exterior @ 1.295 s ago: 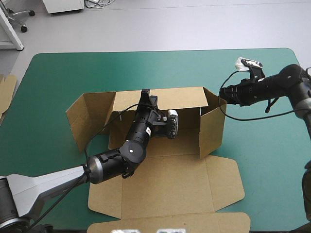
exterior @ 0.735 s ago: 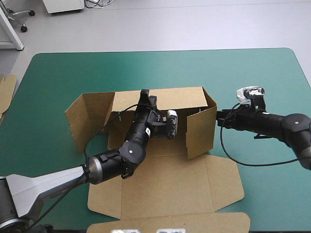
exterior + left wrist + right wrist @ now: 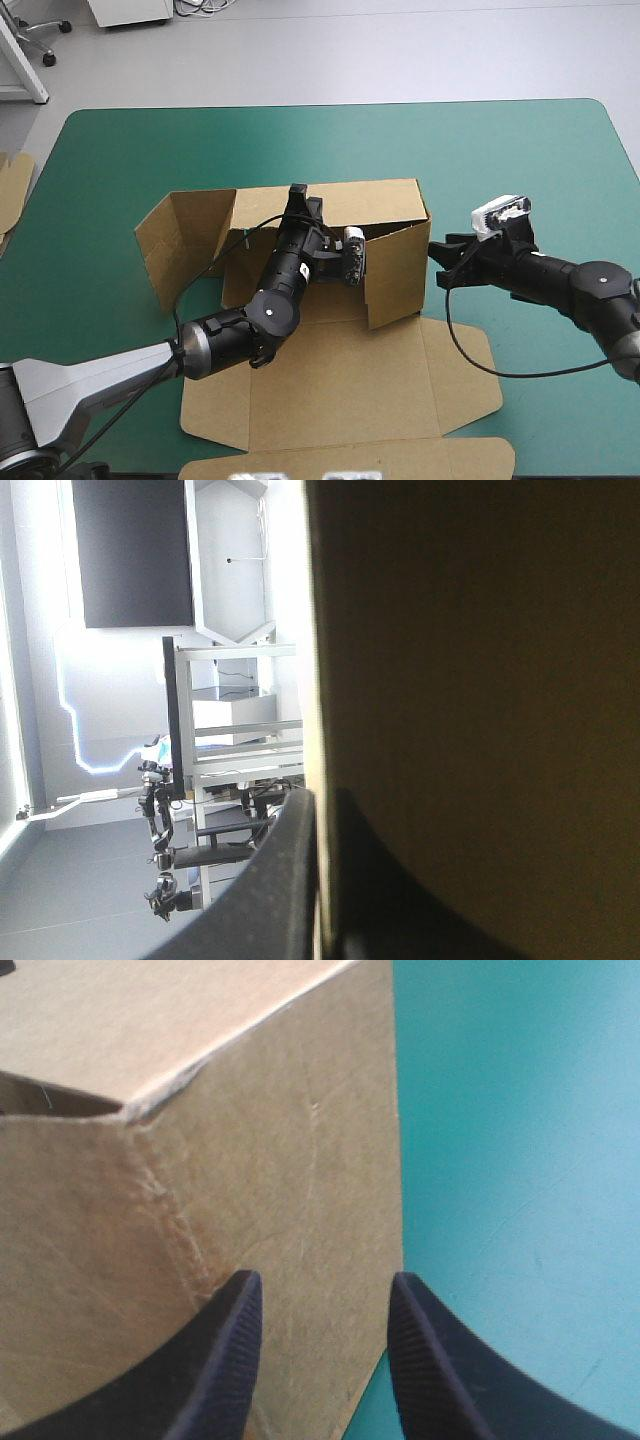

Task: Fold the box

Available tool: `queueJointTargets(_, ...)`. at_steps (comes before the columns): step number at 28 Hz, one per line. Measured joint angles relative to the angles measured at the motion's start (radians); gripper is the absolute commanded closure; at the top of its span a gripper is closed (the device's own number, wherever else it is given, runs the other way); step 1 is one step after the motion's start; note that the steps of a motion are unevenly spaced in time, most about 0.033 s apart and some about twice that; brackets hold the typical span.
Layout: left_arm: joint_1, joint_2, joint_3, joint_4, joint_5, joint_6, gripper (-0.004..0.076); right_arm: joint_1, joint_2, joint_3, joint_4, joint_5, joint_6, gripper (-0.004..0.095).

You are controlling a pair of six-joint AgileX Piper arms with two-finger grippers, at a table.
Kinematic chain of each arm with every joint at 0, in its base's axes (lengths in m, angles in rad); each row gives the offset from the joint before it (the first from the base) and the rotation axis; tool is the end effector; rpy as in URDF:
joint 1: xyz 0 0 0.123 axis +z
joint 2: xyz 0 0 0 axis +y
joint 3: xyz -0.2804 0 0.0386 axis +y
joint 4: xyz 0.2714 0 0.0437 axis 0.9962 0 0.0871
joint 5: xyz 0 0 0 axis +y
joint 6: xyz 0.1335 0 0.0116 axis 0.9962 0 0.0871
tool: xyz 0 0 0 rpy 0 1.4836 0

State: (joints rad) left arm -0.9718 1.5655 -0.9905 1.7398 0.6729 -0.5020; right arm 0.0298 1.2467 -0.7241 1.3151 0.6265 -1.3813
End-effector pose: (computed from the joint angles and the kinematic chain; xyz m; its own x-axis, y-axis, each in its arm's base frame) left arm 0.2867 -0.2738 0.2560 0.2580 0.9642 -0.0611 0.2803 -0.0142 0.9598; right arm 0.2919 0.0848 0.2397 -0.5139 -0.1161 -0.8499 -0.5542 0.8012 0.2257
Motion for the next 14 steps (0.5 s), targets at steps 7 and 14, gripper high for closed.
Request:
queueJointTargets(7, 0.0, 0.0, 0.001, -0.013, 0.02, 0.001, 0.0738, 0.136, -0.055, 0.059, 0.001, -0.157, 0.019, 0.0538)
queueJointTargets(14, 0.001, 0.0, 0.002, -0.018, 0.026, 0.002, 0.0738, 0.15, -0.074, 0.066, -0.035, -0.146, 0.077, 0.0542)
